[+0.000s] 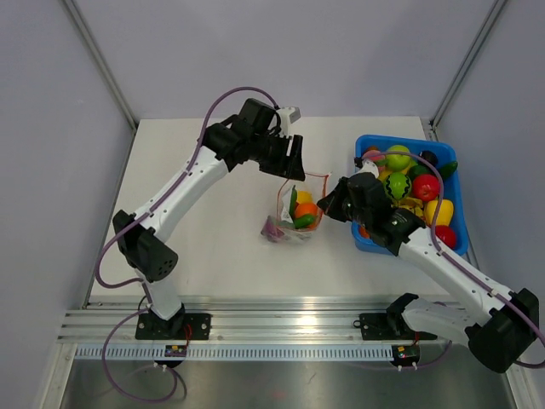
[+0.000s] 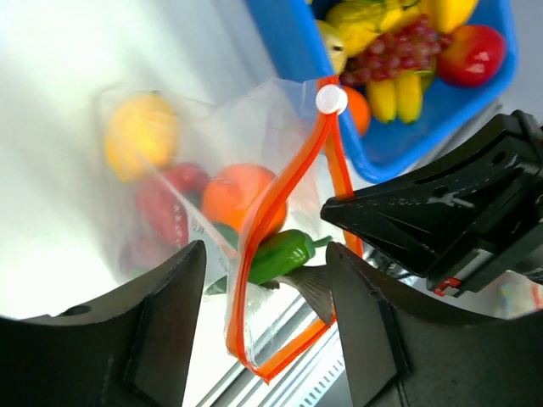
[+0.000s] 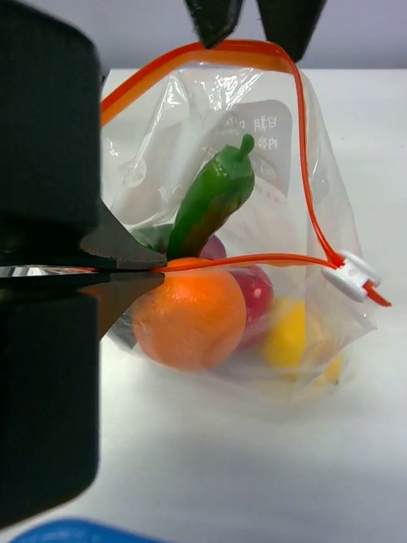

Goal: Place the food in the zip-top bag and seal the zipper
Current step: Zip the zipper food storage bag at the center of the board.

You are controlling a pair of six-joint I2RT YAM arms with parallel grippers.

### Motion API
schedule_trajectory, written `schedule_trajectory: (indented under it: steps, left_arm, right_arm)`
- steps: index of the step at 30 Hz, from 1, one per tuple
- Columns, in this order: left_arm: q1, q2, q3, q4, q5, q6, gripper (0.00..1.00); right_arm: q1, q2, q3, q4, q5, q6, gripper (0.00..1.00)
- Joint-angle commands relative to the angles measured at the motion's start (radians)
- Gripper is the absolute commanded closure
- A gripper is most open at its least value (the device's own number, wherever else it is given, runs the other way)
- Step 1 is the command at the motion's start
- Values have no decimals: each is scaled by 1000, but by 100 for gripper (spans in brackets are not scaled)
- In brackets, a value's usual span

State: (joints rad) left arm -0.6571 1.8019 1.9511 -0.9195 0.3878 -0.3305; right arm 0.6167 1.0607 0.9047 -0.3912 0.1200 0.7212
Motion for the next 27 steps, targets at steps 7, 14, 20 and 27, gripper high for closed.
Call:
schedule_trajectory:
  steps: [7, 14, 20, 27]
  left_arm:
    - [-59, -269, -225, 105, -174, 102, 36]
    - [-220, -291, -333, 185, -323, 154, 28]
    - [-246, -267, -397, 289, -365, 139, 32]
    - [-263, -207, -389, 326, -409, 128, 50]
  right_arm:
    - [44, 120, 129, 107, 29, 217, 100]
    - [49, 148, 166, 104, -26, 271, 100]
    - [51, 119, 186, 63, -14, 279, 100]
    - [51, 110, 184, 57, -36, 284, 100]
